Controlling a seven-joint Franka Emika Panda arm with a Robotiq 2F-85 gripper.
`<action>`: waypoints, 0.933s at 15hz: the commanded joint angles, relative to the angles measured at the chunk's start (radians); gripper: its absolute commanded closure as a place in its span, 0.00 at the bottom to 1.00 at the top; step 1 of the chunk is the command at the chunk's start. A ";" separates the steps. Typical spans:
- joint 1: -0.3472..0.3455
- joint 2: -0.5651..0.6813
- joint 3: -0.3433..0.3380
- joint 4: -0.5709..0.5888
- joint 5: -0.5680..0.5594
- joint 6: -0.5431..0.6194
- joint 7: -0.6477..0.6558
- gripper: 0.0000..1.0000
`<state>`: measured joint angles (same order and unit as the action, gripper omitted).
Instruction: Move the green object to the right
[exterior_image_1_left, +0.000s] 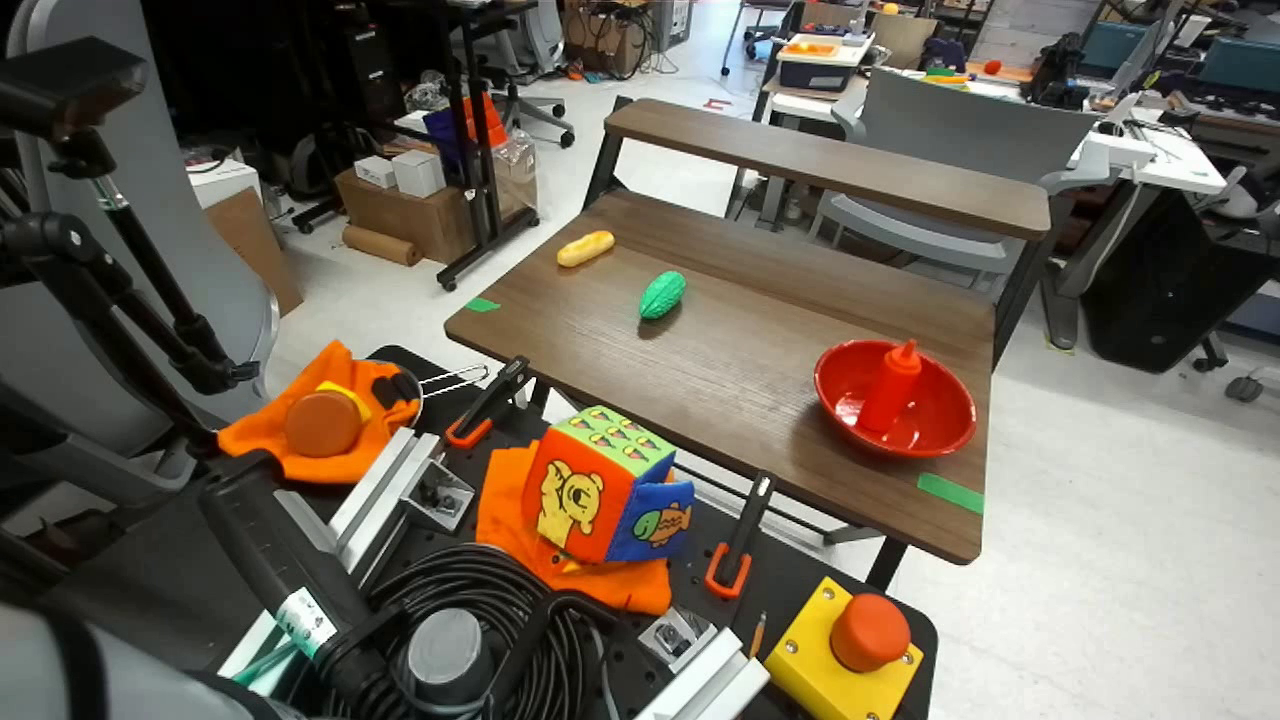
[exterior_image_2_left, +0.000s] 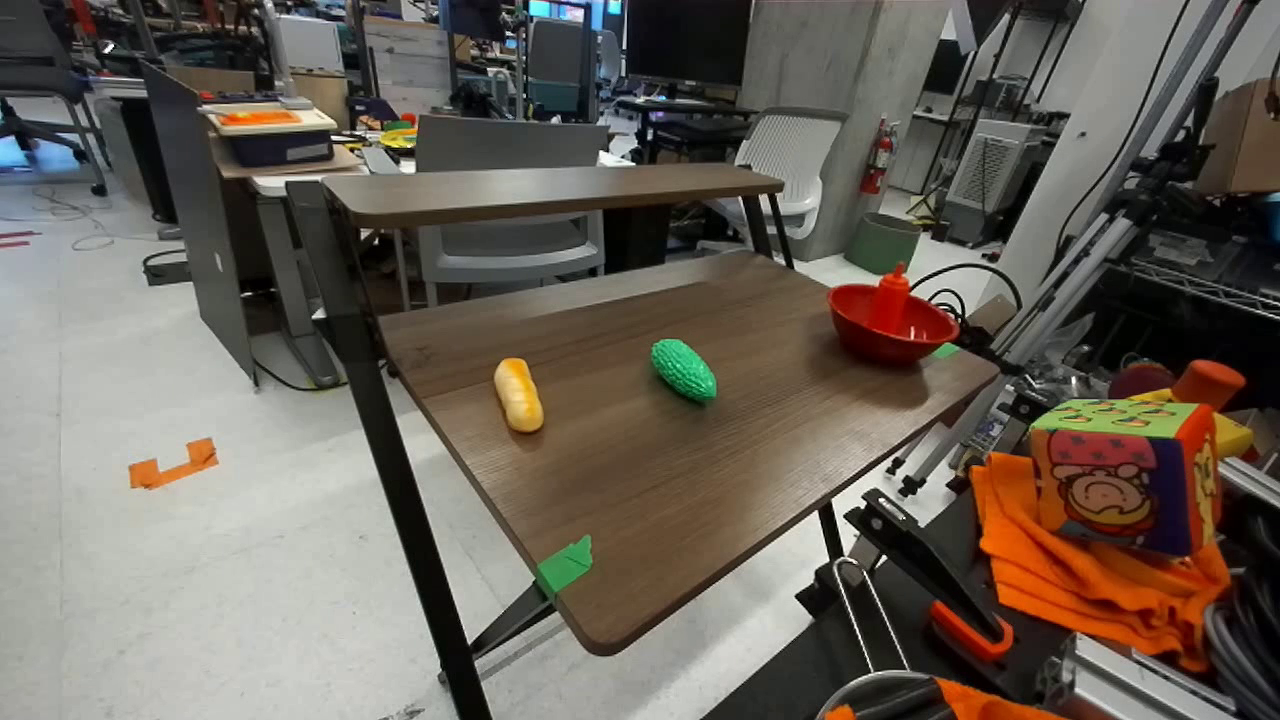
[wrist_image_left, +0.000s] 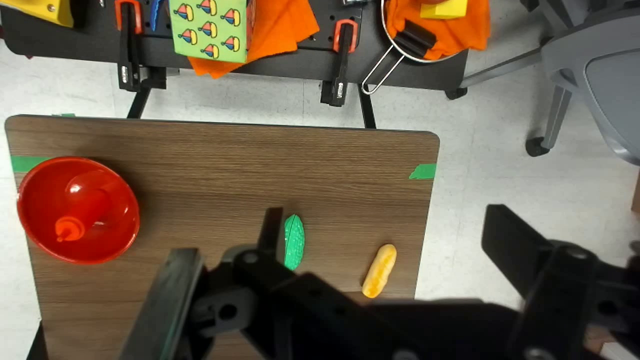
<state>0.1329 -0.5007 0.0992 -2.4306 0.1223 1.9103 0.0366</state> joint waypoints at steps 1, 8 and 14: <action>-0.004 0.000 0.003 0.002 0.001 -0.002 -0.001 0.00; -0.016 0.195 0.042 0.026 -0.037 0.170 0.058 0.00; -0.026 0.554 0.030 0.209 -0.093 0.321 0.096 0.00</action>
<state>0.1166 -0.1314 0.1265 -2.3612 0.0715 2.1934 0.1042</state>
